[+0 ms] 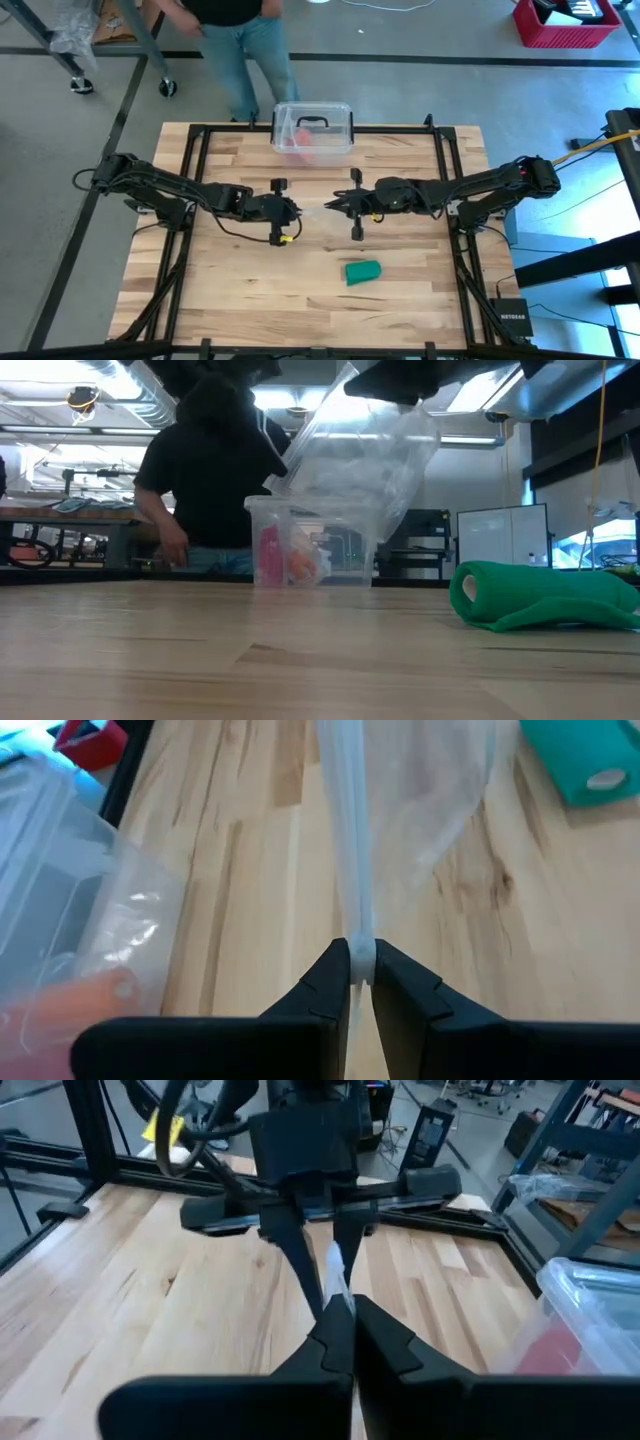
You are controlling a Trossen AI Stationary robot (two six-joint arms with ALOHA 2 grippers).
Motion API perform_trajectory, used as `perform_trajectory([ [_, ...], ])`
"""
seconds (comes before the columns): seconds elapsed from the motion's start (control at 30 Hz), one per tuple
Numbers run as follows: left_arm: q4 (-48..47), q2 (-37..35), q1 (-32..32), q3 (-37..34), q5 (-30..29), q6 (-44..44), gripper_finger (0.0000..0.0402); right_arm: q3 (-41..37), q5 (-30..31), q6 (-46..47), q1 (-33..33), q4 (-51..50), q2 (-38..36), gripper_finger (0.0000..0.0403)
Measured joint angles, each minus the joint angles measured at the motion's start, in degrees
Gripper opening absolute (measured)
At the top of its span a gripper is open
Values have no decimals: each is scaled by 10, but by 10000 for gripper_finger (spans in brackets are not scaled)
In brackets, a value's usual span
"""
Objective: Roll bandage
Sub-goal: Open the transparent zip bag
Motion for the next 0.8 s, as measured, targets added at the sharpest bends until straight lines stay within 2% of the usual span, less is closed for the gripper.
perform_trajectory([
  [0.43,1,1,-2,1,0,-5,36,1,0,0,0,-23,-6,0],
  [0.8,-18,-17,-18,28,0,-41,158,1,0,-4,0,-56,-6,0],
])
